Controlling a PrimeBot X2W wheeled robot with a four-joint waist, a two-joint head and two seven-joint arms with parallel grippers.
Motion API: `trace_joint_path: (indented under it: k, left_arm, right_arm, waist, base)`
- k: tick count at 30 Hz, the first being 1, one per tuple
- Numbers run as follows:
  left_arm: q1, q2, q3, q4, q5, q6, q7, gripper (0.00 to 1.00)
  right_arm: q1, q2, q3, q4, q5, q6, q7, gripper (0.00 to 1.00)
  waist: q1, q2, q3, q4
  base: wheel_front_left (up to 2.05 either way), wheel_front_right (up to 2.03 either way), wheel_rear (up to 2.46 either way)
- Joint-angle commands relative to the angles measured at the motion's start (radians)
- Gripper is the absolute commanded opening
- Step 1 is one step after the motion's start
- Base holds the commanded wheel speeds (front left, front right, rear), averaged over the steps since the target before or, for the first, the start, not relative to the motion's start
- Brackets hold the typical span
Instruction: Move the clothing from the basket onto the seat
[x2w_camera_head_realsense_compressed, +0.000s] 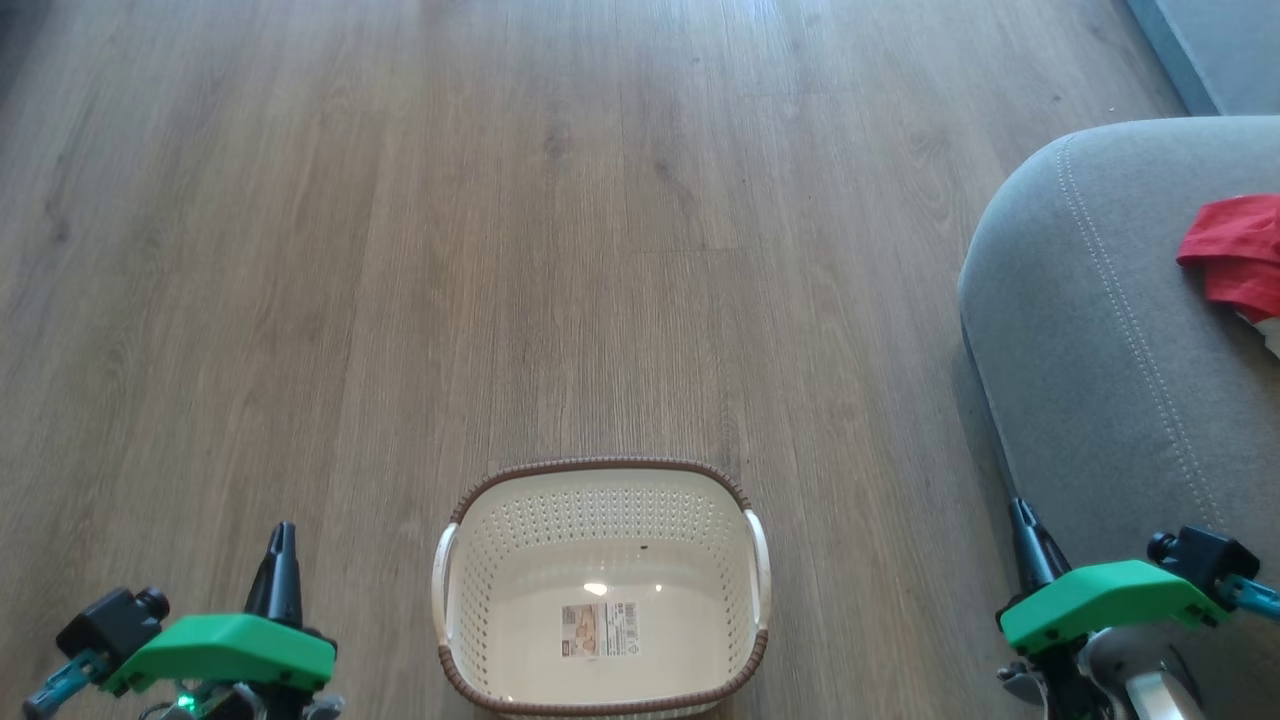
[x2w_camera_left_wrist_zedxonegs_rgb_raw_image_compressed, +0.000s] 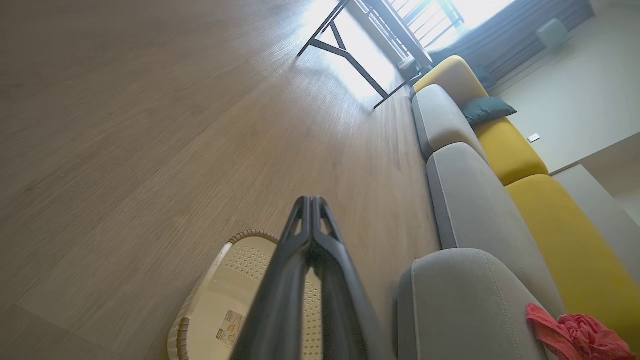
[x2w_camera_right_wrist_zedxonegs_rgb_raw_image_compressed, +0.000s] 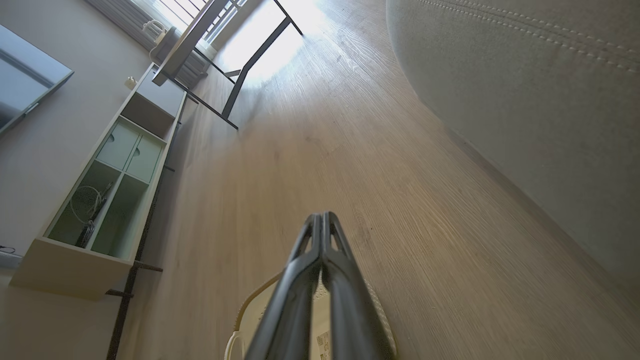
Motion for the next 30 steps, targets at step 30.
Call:
trace_joint_path:
  k: [30]
  left_arm:
    - [-0.087, 0.008, 0.028, -0.07, -0.36, -0.005, 0.089, 0.0]
  right_arm:
    - [-0.058, 0.015, -0.071, -0.064, 0.328, 0.005, 0.09, 0.0]
  waist:
    - [0.0, 0.0, 0.004, 0.007]
  base:
    - [0.0, 0.0, 0.0]
